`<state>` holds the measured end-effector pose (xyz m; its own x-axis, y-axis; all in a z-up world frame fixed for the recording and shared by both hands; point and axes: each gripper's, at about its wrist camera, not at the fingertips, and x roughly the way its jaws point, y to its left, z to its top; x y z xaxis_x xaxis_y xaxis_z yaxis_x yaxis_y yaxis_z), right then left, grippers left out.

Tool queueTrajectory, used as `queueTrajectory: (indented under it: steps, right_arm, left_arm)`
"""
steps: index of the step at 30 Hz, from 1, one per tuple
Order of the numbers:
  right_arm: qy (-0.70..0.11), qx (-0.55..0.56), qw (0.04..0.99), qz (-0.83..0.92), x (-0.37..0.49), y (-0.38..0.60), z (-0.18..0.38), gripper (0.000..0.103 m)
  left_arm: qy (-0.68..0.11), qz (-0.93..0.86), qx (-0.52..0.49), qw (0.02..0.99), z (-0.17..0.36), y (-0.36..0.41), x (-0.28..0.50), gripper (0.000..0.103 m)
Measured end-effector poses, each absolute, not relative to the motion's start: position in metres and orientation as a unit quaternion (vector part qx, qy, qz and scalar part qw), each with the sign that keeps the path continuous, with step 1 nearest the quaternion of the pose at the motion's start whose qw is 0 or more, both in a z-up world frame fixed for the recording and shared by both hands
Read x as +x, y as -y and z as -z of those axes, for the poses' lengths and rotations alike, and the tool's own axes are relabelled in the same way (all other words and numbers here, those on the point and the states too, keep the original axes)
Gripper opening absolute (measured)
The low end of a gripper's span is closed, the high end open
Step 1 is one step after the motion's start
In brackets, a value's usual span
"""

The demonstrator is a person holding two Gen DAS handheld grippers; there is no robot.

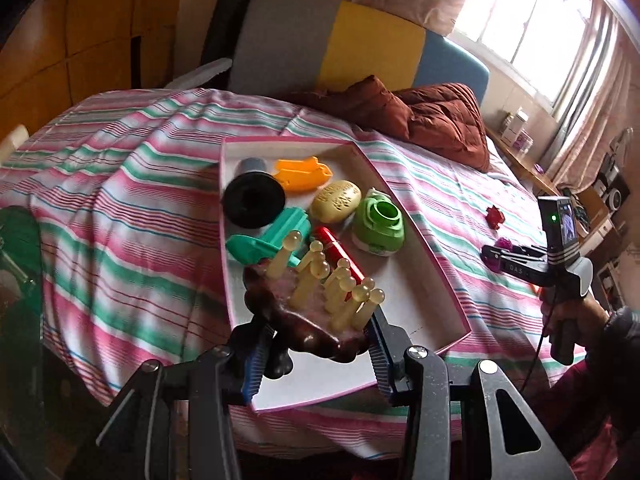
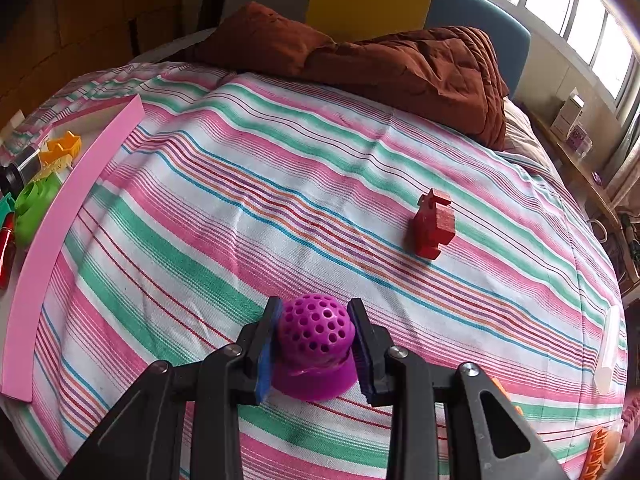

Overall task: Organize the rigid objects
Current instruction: 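Lower the brown spiky toy into the tray with the left tool while the right tool holds the magenta toy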

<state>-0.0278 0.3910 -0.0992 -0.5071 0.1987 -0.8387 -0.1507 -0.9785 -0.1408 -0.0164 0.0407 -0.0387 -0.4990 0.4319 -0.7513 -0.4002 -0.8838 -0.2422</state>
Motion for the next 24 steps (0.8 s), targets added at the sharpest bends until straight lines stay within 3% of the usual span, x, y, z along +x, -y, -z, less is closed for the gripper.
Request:
queueTrajectory:
  steps: [18,24]
  right_arm:
    - [0.023,-0.485,0.103,-0.868,-0.028,-0.392,0.098,0.032]
    - [0.023,-0.485,0.103,-0.868,-0.028,-0.392,0.098,0.032]
  left_arm:
    - [-0.030,-0.863,-0.466,0.194,0.074,-0.054,-0.054,0.046]
    - [-0.017,-0.875,-0.440,0.200,0.061,-0.048,-0.047,0.064]
